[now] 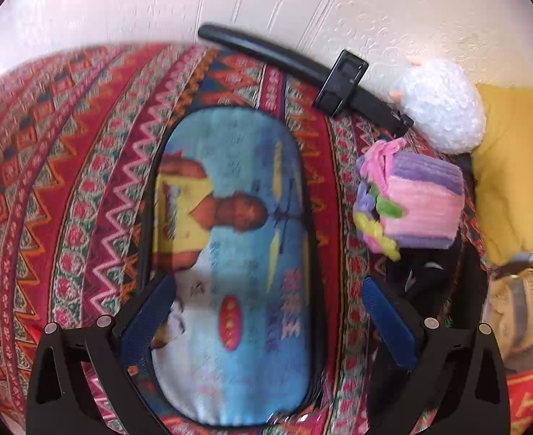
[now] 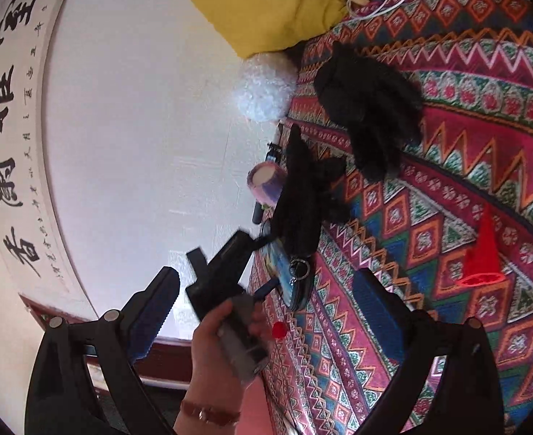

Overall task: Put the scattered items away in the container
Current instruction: 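Grasp the blue printed zip pouch with the left tool and lift it, then drop the blue pouch into the pink box with the left tool, then grasp a black glove with left while right grasps the other black glove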

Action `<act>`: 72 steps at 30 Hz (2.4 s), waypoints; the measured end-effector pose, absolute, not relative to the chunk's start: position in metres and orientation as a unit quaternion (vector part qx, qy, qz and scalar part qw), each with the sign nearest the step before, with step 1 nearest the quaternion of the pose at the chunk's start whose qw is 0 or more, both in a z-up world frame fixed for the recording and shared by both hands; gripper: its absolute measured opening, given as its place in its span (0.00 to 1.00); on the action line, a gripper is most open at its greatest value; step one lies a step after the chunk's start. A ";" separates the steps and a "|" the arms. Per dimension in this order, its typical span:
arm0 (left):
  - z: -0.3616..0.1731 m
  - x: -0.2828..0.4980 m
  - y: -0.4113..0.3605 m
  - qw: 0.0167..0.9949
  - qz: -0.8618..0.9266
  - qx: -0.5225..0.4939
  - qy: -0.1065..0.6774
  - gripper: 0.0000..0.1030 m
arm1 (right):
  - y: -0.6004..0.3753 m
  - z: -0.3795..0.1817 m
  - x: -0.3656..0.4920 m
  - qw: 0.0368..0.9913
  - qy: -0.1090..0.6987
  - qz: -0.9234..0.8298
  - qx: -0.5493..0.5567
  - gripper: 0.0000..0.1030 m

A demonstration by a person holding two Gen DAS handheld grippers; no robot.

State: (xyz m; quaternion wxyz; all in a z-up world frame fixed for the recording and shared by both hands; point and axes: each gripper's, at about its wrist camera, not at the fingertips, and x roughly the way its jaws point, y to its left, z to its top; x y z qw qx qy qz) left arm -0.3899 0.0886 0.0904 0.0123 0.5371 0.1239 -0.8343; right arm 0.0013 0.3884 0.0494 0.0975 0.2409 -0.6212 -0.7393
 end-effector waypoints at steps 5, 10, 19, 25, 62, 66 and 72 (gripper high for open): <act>0.076 -0.369 0.130 0.019 -0.833 0.549 -0.067 0.83 | 0.377 0.054 -0.003 0.107 -0.601 -0.749 0.257 0.95; 0.093 -0.311 0.112 -0.065 -0.835 0.544 -0.051 0.54 | 0.378 0.064 0.000 0.099 -0.556 -0.780 0.268 0.74; 0.096 -0.131 0.025 -0.203 -0.810 0.548 0.050 0.50 | 0.328 0.035 -0.026 0.175 -0.560 -0.728 0.355 0.81; 0.096 -0.068 -0.008 -0.221 -0.818 0.517 0.121 0.50 | 0.246 -0.008 -0.046 0.173 -0.487 -0.706 0.484 0.44; 0.266 0.102 -0.370 0.217 -0.920 0.235 0.226 0.64 | 0.118 0.170 -0.012 0.181 -0.337 -0.882 0.274 0.89; 0.268 0.065 -0.286 0.154 -0.940 0.262 0.157 0.68 | 0.231 0.163 0.021 0.123 -0.408 -0.875 0.231 0.93; 0.230 -0.018 -0.111 0.017 -0.932 0.348 0.104 0.72 | 0.390 0.098 0.057 0.018 -0.518 -0.829 0.211 0.96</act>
